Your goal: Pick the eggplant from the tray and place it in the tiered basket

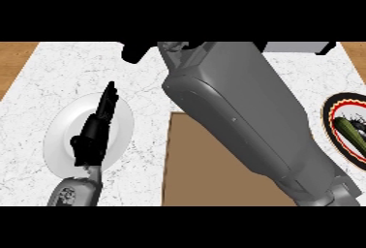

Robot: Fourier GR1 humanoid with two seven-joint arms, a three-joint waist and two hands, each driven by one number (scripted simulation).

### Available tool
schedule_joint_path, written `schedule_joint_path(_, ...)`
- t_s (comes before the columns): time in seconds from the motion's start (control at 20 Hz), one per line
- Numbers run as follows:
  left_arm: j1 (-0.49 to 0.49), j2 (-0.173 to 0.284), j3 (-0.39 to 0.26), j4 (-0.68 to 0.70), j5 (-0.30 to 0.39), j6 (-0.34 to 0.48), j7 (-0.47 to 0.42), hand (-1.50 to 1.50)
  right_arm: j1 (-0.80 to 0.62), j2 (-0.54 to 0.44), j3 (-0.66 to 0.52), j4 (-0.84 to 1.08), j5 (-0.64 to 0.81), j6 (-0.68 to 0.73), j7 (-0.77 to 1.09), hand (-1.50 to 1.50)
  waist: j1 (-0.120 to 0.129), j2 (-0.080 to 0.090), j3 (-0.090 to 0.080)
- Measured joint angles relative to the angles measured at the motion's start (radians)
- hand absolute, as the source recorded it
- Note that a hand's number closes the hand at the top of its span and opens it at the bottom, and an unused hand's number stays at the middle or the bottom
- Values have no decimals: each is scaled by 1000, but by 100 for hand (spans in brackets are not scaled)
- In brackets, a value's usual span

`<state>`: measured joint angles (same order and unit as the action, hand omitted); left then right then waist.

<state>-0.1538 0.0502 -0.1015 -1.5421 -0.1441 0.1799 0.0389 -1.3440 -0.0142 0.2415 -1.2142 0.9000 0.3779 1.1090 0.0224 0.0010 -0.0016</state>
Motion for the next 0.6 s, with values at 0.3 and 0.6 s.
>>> schedule_joint_path(0.3, 8, -3, -1, -27, -2, 1, 12, 0, -13, -33, -45, 138, 74, -26, -77, 150, -5, 1, 1)
schedule_joint_path(0.6, -3, -6, 2, -25, -12, 6, 29, 0, -11, -62, -75, 276, 135, -82, -151, 150, -7, 2, 1)
